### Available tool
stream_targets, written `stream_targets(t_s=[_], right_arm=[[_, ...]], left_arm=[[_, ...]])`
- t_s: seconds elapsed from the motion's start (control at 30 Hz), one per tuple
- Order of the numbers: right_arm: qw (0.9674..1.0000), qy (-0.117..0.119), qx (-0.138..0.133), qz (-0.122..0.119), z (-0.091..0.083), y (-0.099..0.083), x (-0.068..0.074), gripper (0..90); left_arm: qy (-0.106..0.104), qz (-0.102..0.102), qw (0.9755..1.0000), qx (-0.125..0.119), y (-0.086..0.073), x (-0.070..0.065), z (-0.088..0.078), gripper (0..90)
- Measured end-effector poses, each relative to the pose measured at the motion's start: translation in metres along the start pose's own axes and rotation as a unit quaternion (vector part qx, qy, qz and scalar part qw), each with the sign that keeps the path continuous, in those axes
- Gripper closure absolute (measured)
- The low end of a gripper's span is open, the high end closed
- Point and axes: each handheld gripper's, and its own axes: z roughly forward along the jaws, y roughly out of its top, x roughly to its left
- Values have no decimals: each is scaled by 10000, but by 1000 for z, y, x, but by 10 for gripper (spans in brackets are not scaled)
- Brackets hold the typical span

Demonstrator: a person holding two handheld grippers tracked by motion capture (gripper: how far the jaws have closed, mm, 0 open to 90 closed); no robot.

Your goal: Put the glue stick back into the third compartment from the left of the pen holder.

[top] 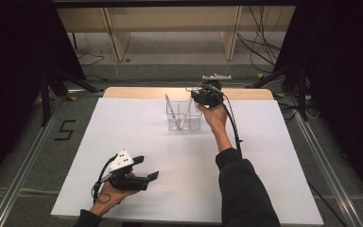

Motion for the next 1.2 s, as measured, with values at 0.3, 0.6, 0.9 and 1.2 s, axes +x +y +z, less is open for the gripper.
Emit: stream_targets(t_s=[0.3,0.6,0.9,1.2], right_arm=[[10000,-28,-9,31,4,-2,1,675],[10000,-30,0,35,7,-4,2,674],[10000,23,-34,72,8,-5,2,673],[10000,-23,-61,20,9,-6,2,672]], left_arm=[[9,2,10000,-2,0,0,0,161],[14,24,10000,31,0,0,0,161],[25,29,10000,37,0,0,0,162],[31,17,10000,39,0,0,0,162]])
